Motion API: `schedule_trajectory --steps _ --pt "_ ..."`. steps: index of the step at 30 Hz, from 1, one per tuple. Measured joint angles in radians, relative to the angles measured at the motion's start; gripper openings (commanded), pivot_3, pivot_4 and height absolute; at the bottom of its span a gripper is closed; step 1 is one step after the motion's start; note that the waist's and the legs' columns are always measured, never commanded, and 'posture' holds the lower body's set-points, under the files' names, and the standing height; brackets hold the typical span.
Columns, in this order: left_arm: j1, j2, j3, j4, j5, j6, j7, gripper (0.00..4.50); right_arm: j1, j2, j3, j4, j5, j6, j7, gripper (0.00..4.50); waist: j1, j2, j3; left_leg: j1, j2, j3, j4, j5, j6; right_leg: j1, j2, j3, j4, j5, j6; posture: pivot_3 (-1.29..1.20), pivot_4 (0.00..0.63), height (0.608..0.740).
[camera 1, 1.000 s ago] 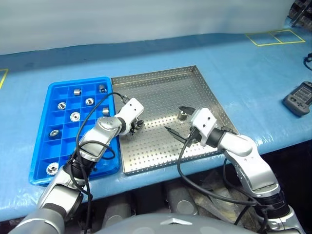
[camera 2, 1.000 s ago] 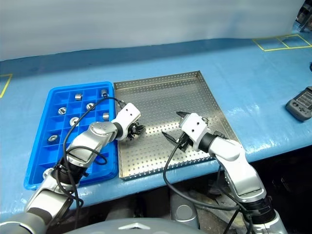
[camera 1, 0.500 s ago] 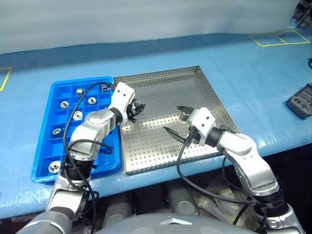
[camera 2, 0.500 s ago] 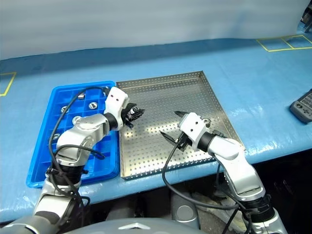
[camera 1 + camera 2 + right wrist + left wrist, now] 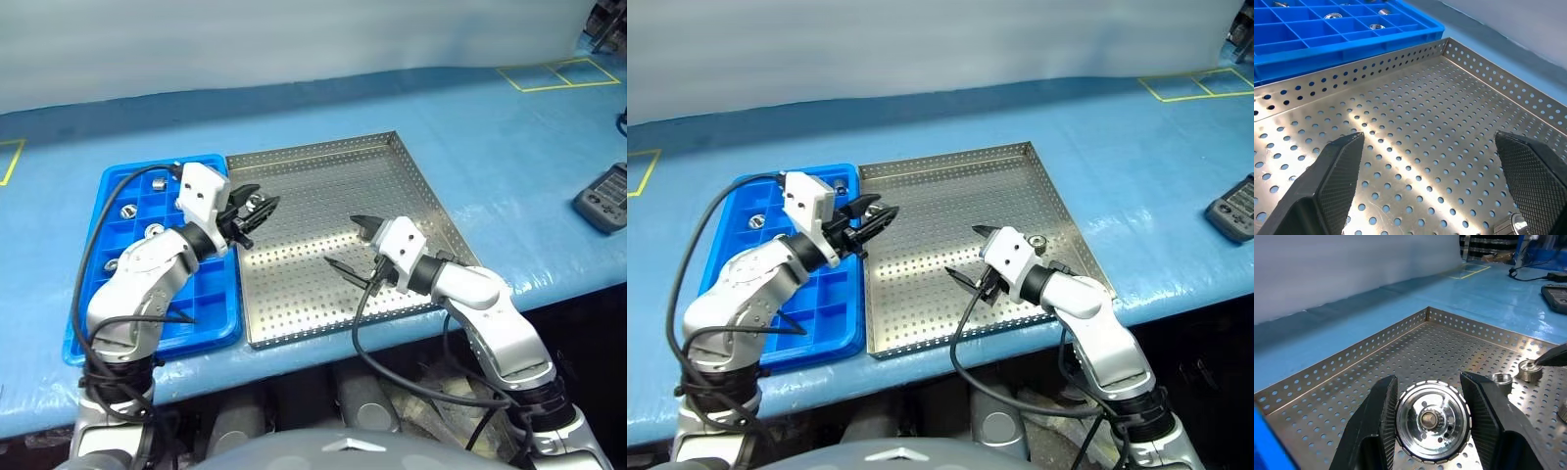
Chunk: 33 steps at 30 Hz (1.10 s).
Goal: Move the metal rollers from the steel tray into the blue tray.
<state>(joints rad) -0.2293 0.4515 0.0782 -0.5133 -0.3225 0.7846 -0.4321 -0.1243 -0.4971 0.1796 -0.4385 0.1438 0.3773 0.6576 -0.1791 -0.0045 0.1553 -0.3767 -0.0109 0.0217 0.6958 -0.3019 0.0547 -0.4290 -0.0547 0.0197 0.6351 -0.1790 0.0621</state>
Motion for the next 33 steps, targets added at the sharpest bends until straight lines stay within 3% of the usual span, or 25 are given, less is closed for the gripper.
schedule_trajectory --steps 2,8,16,27,33 --pt "0.038 0.071 0.023 -0.018 0.058 0.041 0.051 1.79 -0.006 -0.001 0.004 0.004 0.002 -0.001 0.011 4.5 -0.001 0.0 0.0 0.001 0.0 0.0 0.0 0.0 -0.001 0.0 0.001 0.001 0.002 -0.001 0.0 -0.19 0.15 0.74" --pt "0.133 0.141 0.068 -0.125 0.133 0.178 0.143 1.79 -0.032 0.004 0.026 0.027 0.003 -0.001 0.048 4.5 0.027 -0.002 0.002 0.001 0.0 -0.001 0.0 0.002 -0.002 -0.001 0.0 0.001 0.005 -0.001 -0.001 -0.14 0.15 0.74" --pt "0.306 0.113 0.095 -0.247 0.163 0.327 0.193 1.79 -0.056 0.007 0.039 0.041 0.004 -0.002 0.08 4.5 0.089 -0.006 0.003 0.0 0.0 -0.001 0.0 0.001 -0.001 -0.002 -0.003 -0.003 0.003 -0.003 -0.005 -0.1 0.15 0.74" --pt "0.327 0.08 0.121 -0.236 0.166 0.339 0.215 1.79 -0.089 0.017 0.049 0.071 0.004 -0.002 0.105 4.5 0.137 -0.007 0.003 0.0 0.0 -0.003 0.0 0.001 -0.002 0.0 -0.005 -0.007 0.003 -0.006 -0.011 -0.09 0.15 0.74" --pt "0.335 0.079 0.109 -0.224 0.167 0.335 0.214 3.75 -0.088 0.016 0.049 0.071 0.003 -0.002 0.106 4.5 0.14 -0.007 0.003 0.0 0.0 -0.003 -0.001 0.001 -0.002 0.0 -0.006 -0.007 0.002 -0.006 -0.011 -0.1 0.15 0.74"
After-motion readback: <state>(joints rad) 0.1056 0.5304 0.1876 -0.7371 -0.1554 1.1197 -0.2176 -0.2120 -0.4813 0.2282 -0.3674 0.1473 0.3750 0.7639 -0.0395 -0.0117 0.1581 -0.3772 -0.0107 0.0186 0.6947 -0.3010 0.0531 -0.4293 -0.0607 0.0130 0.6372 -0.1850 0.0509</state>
